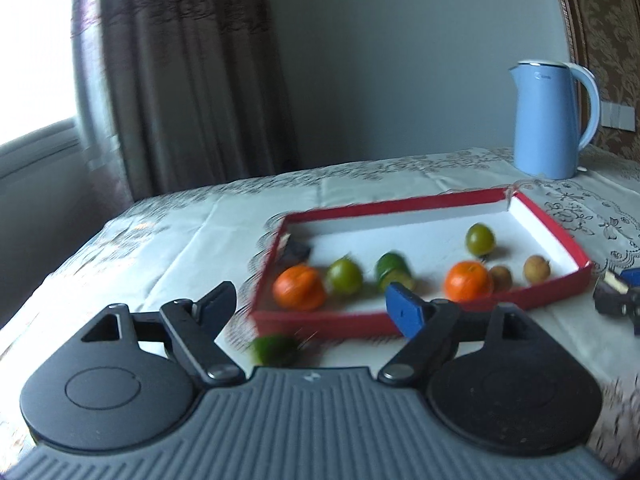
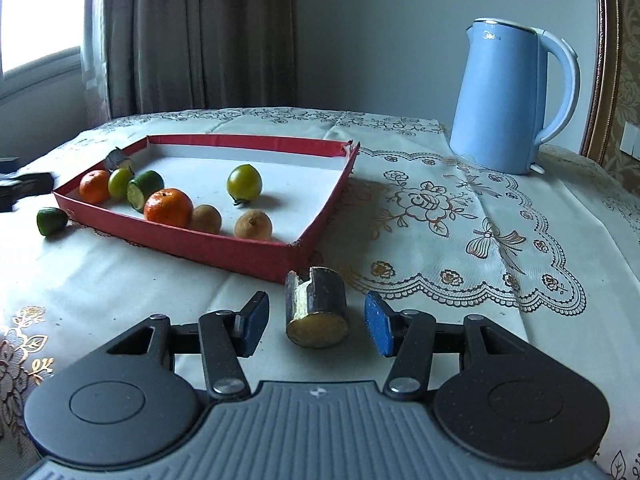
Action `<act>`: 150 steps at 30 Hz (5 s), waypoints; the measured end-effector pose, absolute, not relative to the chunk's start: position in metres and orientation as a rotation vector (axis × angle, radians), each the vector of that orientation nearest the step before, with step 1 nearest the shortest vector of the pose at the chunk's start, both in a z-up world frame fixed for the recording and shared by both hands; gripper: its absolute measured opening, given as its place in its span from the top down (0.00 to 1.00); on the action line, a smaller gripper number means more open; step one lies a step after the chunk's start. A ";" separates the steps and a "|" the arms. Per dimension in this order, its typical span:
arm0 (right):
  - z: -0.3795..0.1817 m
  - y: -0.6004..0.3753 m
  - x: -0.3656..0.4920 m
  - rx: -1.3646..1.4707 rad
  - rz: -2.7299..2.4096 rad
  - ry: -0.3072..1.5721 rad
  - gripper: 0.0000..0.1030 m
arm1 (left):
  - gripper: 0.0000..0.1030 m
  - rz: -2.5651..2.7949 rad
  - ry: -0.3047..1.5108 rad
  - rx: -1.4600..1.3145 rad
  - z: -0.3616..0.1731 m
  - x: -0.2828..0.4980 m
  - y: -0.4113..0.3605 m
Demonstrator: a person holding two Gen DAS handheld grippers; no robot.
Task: Organize fruits
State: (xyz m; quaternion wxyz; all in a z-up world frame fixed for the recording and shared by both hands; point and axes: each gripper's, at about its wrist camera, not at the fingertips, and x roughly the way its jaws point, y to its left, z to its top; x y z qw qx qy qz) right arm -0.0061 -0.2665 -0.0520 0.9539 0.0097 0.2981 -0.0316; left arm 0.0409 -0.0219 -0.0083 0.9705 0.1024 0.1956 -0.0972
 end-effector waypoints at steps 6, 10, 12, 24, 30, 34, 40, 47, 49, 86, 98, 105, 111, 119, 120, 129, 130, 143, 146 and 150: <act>-0.058 -0.271 0.002 0.038 -0.067 0.632 0.56 | 0.16 -0.173 0.371 0.193 -0.017 0.012 0.017; -0.058 -0.275 0.002 0.056 -0.071 0.626 0.68 | 0.16 -0.170 0.383 0.193 -0.022 0.007 0.026; -0.058 -0.275 0.001 0.062 -0.070 0.623 0.69 | 0.16 -0.174 0.384 0.182 -0.022 0.008 0.026; -0.052 -0.272 -0.007 0.066 -0.081 0.587 0.69 | 0.15 -0.173 0.424 0.141 -0.041 0.022 0.028; -0.029 -0.265 -0.008 0.063 -0.072 0.528 0.69 | 0.11 -0.183 0.448 0.110 -0.043 0.025 0.033; -0.007 -0.258 -0.001 0.061 -0.059 0.462 0.69 | 0.11 -0.193 0.473 0.115 -0.045 0.027 0.031; 0.013 -0.240 0.025 0.053 -0.018 0.419 0.69 | 0.11 -0.195 0.491 0.116 -0.047 0.030 0.031; -0.011 -0.234 0.078 0.077 -0.041 0.489 0.69 | 0.11 -0.195 0.493 0.113 -0.048 0.030 0.031; -0.018 -0.238 0.089 0.087 -0.055 0.510 0.69 | 0.11 -0.196 0.495 0.115 -0.048 0.030 0.031; -0.012 -0.295 0.058 0.252 -0.123 0.317 0.58 | 0.31 -0.113 0.648 0.169 -0.048 0.111 -0.004; -0.014 -0.293 0.058 0.237 -0.135 0.318 0.58 | 0.63 -0.152 0.640 0.164 -0.048 0.107 -0.006; -0.016 -0.292 0.059 0.231 -0.143 0.325 0.58 | 0.66 -0.149 0.637 0.152 -0.047 0.106 -0.003; -0.016 -0.292 0.060 0.228 -0.143 0.326 0.58 | 0.66 -0.134 0.633 0.142 -0.044 0.102 -0.002; -0.015 -0.293 0.059 0.233 -0.141 0.317 0.58 | 0.66 -0.158 0.566 0.164 -0.023 0.087 -0.015; -0.015 -0.293 0.058 0.234 -0.141 0.317 0.58 | 0.66 -0.162 0.555 0.169 -0.020 0.085 -0.019; -0.013 -0.293 0.057 0.243 -0.136 0.310 0.58 | 0.66 -0.202 0.477 0.233 0.006 0.095 -0.063; -0.013 -0.293 0.057 0.244 -0.135 0.309 0.58 | 0.66 -0.207 0.469 0.237 0.009 0.099 -0.069; -0.013 -0.296 0.058 0.262 -0.130 0.316 0.58 | 0.50 -0.239 0.505 0.287 -0.005 0.156 -0.137; -0.012 -0.296 0.058 0.254 -0.136 0.310 0.58 | 0.23 -0.217 0.466 0.305 -0.011 0.152 -0.139; -0.014 -0.296 0.058 0.256 -0.139 0.315 0.58 | 0.13 -0.205 0.432 0.303 -0.009 0.137 -0.132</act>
